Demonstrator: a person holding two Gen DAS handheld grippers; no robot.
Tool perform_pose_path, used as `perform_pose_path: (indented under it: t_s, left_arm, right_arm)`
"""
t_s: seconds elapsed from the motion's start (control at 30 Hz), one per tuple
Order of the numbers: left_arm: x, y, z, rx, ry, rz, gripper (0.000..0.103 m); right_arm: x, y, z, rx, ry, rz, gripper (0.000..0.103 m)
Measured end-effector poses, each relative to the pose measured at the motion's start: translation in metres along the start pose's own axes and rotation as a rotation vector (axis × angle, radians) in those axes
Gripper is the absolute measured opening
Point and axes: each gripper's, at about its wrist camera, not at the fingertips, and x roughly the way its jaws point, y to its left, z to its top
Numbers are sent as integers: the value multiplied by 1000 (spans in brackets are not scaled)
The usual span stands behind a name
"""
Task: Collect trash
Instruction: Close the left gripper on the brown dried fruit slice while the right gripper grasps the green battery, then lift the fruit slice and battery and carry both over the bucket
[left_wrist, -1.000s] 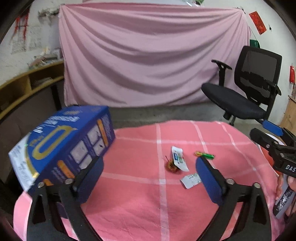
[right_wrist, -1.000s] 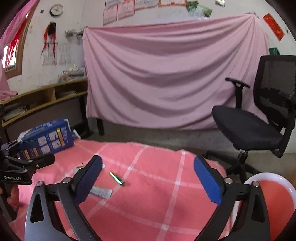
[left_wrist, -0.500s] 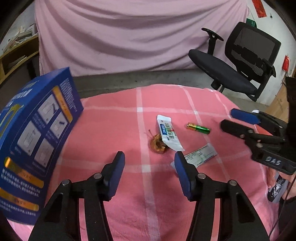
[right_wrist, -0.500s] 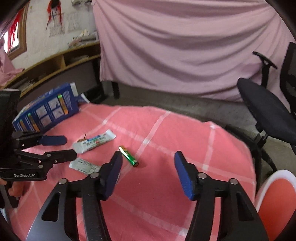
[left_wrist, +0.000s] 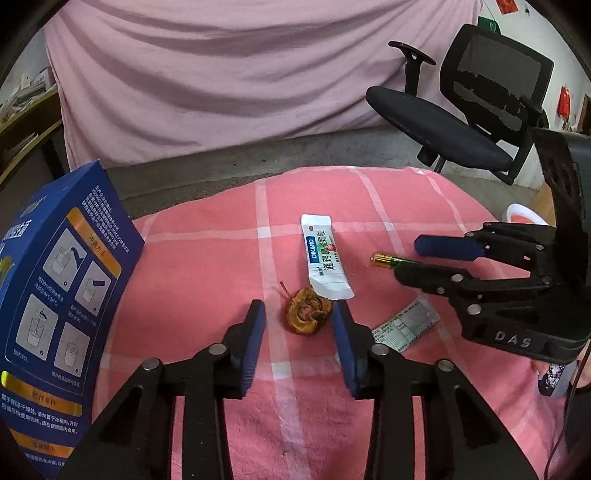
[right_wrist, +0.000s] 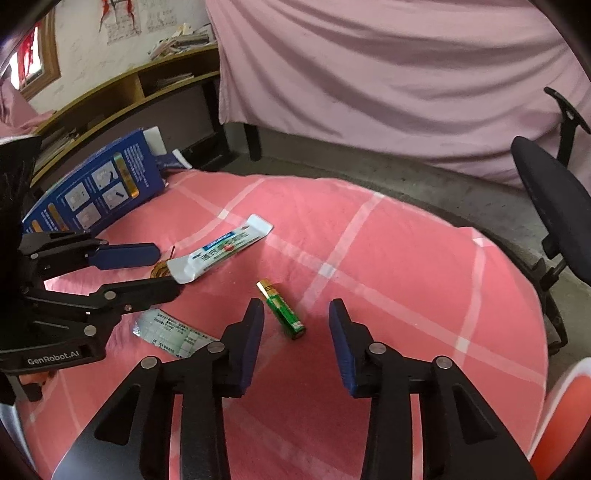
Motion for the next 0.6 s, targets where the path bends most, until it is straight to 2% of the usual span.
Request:
perform_pose_path:
  t_s: [0.1,0.17,0.3,0.37,0.6]
  left_arm:
    - [2,-4,-1,17,2,6,22]
    - [3,-6,-1,25,1,12,22]
    - [3,-9,-3,28,-8,19,19]
    - [1,-8,-4,20,-15,18,15]
    - [-6,-6,-8,-24,-38,14,15]
  right_arm:
    - [3,4,0,-22,19,1,23]
    - [4,3,-1,-20,22,2,15]
    - [3,1,-1,-5,19,6,10]
    - [0,0,-2,-2,9,6,8]
    - [-13,7,-4,-18,-61,-37,8]
